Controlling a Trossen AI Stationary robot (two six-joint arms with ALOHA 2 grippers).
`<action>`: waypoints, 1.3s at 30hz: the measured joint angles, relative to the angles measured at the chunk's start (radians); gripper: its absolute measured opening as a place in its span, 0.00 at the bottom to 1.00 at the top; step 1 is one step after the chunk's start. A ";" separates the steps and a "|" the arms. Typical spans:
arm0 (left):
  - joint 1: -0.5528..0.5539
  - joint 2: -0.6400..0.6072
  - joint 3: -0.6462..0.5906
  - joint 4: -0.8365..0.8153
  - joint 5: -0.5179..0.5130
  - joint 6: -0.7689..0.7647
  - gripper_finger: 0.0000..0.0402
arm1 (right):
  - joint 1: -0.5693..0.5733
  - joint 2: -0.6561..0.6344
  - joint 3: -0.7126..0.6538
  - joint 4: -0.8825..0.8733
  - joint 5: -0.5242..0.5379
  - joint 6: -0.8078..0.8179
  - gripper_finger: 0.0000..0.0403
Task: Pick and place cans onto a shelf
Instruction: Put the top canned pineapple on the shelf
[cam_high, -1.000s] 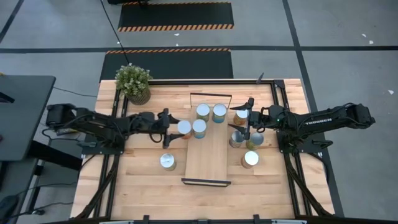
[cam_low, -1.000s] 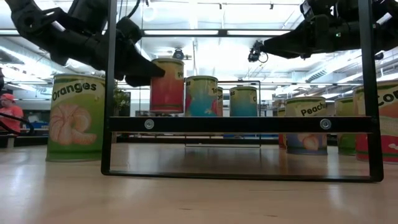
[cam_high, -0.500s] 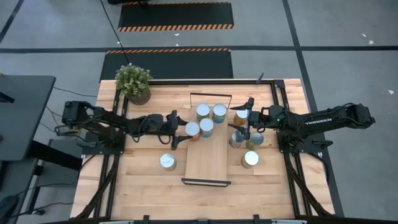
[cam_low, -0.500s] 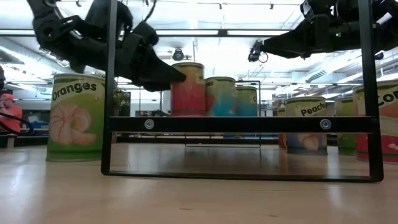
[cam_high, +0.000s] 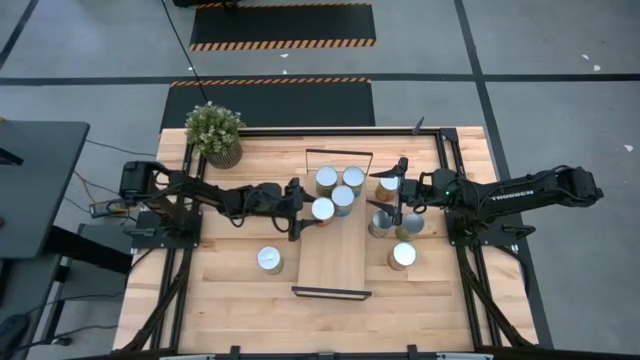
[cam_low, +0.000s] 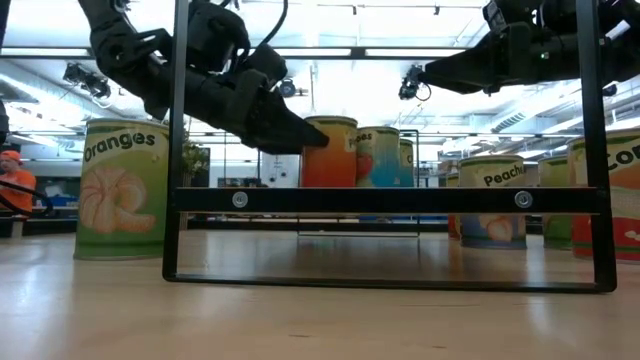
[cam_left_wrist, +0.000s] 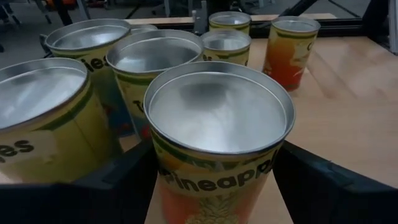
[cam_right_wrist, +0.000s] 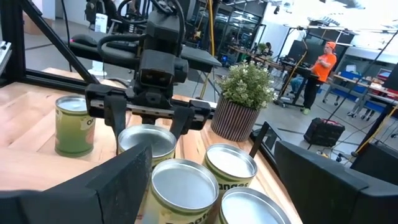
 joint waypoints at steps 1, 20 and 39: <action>0.004 -0.004 0.000 -0.006 0.000 0.000 0.72 | 0.000 0.000 0.000 -0.002 0.000 0.000 0.86; 0.054 -0.015 0.000 -0.034 0.006 0.014 0.81 | 0.000 0.000 0.000 0.002 -0.002 0.000 0.86; 0.049 -0.072 -0.001 -0.095 -0.033 0.129 0.92 | 0.000 0.000 0.000 -0.003 -0.002 0.003 0.86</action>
